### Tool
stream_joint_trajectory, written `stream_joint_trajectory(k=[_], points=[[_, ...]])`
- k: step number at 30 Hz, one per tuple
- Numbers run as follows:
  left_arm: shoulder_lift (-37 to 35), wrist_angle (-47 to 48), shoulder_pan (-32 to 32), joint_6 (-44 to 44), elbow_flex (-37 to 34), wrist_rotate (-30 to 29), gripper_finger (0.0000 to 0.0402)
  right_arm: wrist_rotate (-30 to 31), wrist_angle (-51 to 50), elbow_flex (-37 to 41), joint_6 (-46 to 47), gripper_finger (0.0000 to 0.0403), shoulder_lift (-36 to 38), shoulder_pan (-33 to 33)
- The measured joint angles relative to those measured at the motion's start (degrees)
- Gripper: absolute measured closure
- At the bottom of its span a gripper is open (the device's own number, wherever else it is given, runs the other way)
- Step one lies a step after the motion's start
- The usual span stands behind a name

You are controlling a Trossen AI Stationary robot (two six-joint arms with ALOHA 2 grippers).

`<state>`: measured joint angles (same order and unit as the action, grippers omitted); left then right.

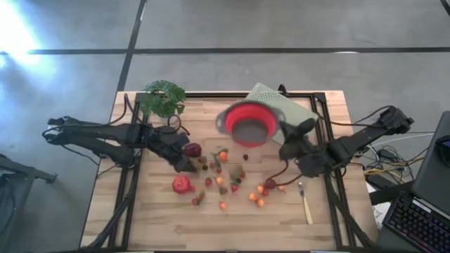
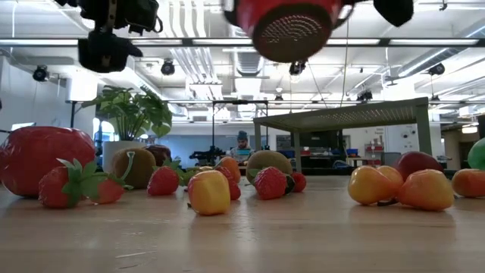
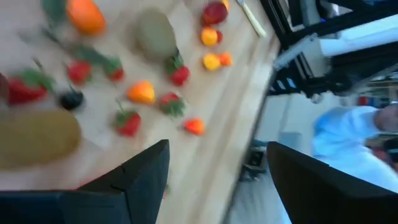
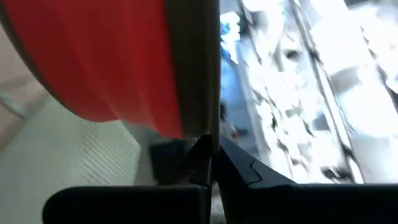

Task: Pick & Place Fruit
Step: Put the strainer bowl on the shelf

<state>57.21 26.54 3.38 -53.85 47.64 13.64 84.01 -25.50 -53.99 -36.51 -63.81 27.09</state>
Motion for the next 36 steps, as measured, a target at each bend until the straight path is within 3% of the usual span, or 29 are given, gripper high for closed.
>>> stream_joint_trajectory(k=[4,9,14,26,32,36], points=[[0.0,-0.05,0.0,7.2,0.0,-7.18,0.0128,5.67,-0.15,5.66,2.54,0.0395,2.15,-0.07],[-0.02,-1.55,0.0,11.27,0.0,-17.84,0.0128,6.01,0.13,11.13,8.38,0.0395,3.67,-1.4],[-0.02,-2.59,0.0,14.98,0.16,-23.48,0.0128,6.18,0.24,15.05,10.25,0.0395,4.35,-6.35],[-0.02,-2.59,-0.27,16.24,-0.02,-24.25,0.0128,5.7,0.83,15.12,8.13,0.0395,3.22,-18.9],[-0.02,-2.55,-0.28,16.22,-0.04,-24.25,0.0128,-0.79,1.8,12.89,7.62,0.0395,0.29,-21.83],[-0.02,-2.55,-0.28,16.18,-0.04,-24.19,0.0128,-1.58,2.25,11.74,5.75,0.0395,-3.73,-23.91]])
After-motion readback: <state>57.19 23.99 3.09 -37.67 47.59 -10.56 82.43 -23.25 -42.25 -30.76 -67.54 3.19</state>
